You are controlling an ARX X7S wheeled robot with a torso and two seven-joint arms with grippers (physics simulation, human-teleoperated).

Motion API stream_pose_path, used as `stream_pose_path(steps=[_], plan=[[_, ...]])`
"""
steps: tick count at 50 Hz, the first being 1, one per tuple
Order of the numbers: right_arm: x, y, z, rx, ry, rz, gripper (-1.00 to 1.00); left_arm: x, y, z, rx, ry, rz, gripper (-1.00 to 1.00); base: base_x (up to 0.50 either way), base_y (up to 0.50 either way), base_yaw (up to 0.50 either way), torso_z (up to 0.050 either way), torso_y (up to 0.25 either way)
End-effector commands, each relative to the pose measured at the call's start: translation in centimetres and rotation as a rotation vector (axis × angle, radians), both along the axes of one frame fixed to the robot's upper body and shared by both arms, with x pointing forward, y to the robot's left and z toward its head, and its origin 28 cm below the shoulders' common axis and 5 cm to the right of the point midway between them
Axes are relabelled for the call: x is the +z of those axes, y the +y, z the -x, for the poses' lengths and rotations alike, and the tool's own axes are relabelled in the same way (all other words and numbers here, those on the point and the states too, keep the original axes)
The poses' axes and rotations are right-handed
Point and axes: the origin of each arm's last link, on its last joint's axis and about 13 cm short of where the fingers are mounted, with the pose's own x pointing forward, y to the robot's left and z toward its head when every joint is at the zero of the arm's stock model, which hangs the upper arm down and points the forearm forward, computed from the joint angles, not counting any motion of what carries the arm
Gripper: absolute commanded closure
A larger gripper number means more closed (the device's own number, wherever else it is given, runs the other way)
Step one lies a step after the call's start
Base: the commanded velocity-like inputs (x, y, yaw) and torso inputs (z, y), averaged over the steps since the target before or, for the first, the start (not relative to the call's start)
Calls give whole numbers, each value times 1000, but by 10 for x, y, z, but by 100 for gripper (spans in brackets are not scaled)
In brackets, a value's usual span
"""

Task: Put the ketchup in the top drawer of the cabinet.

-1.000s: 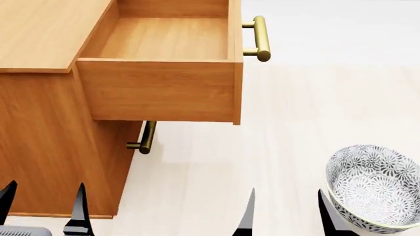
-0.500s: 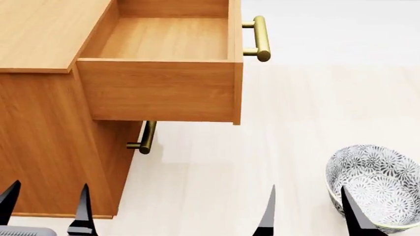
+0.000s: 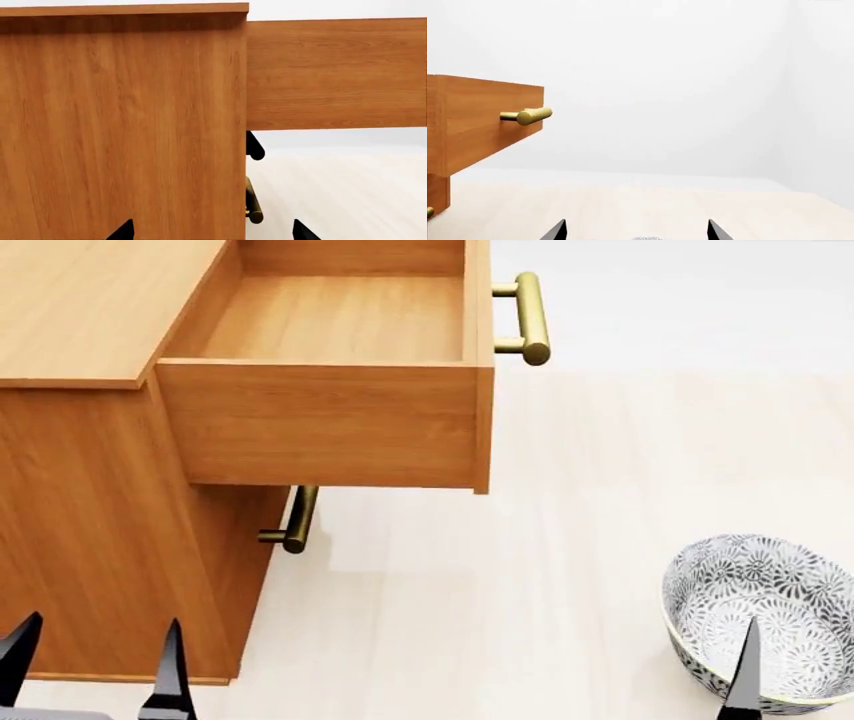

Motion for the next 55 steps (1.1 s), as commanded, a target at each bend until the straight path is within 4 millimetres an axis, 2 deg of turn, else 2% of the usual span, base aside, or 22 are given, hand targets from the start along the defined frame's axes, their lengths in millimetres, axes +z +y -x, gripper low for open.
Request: stream_pose_path(steps=[1,8,11,22,33,43,55], plan=[[3,-27,10,-21,6,11,-100,-1,0,3,4,-1,1,-100,0,0,0,0,0],[-3,-37,22,-28,40,-6,-100,0,0,4,4,-3,2,-100,0,0,0,0,0],[-14,-42,31,-30,61,-46,-100,0,-1,4,2,-1,4,-100,0,0,0,0,0],[-33,-51,49,-43,94,-75,-100,-1,-2,3,1,3,4,-100,0,0,0,0,0],[-69,-61,64,-90,135,-128,-100,-2,0,1,2,5,12,-100,0,0,0,0,0],[-84,-67,76,-108,138,-153,-100,-2,0,0,3,8,14,-100,0,0,0,0,0],[-94,-67,78,-121,151,-164,-100,-2,0,2,2,6,14,-100,0,0,0,0,0]])
